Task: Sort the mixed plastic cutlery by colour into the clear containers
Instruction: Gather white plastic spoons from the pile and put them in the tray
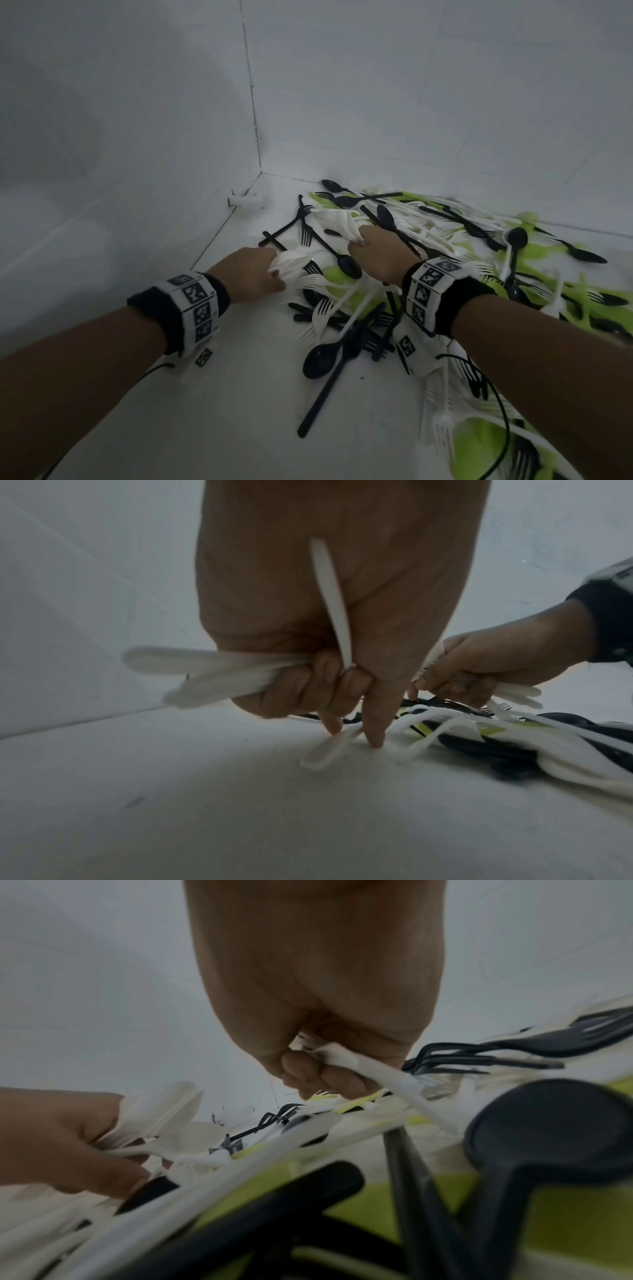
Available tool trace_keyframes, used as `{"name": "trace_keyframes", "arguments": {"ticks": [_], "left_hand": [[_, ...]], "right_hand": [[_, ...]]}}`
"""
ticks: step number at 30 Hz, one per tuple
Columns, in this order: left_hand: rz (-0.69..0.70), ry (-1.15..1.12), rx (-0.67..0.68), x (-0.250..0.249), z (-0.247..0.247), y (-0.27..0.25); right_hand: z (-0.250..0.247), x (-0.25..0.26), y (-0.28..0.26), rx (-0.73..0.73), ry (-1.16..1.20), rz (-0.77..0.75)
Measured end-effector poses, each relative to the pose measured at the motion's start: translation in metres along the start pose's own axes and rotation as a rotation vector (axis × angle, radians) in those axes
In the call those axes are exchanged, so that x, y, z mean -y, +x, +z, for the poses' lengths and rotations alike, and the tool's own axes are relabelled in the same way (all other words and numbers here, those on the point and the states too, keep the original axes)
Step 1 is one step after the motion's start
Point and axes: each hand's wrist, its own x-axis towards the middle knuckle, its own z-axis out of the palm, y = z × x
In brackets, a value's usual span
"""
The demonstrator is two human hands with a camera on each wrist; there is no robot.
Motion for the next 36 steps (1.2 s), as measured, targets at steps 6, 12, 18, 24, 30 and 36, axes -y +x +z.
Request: {"name": "trace_keyframes", "arguments": {"ticks": [6,12,18,24,30,36], "left_hand": [[-0.009,-0.267,0.134,-0.009,-0.015,-0.01],[-0.141,-0.768,0.335,-0.028,-0.033,-0.027],[-0.126,-0.846,0.365,-0.041,-0.042,-0.036],[-0.093,-0.754,0.37,-0.016,-0.039,-0.05],[-0.308,-0.952,0.316,0.014,-0.033,-0.05],[-0.285,-0.968,0.194,0.018,-0.019,-0.044]], "right_hand": [[0.001,0.002,-0.005,-0.04,0.03,0.038],[0.002,0.006,-0.007,-0.12,0.165,0.075],[0.0,0.008,-0.012,-0.061,0.189,0.076],[0.011,0.021,-0.023,0.028,0.026,-0.045],[0.04,0.039,-0.026,0.208,-0.186,-0.167],[0.038,0.029,-0.021,0.14,-0.216,-0.124]]}}
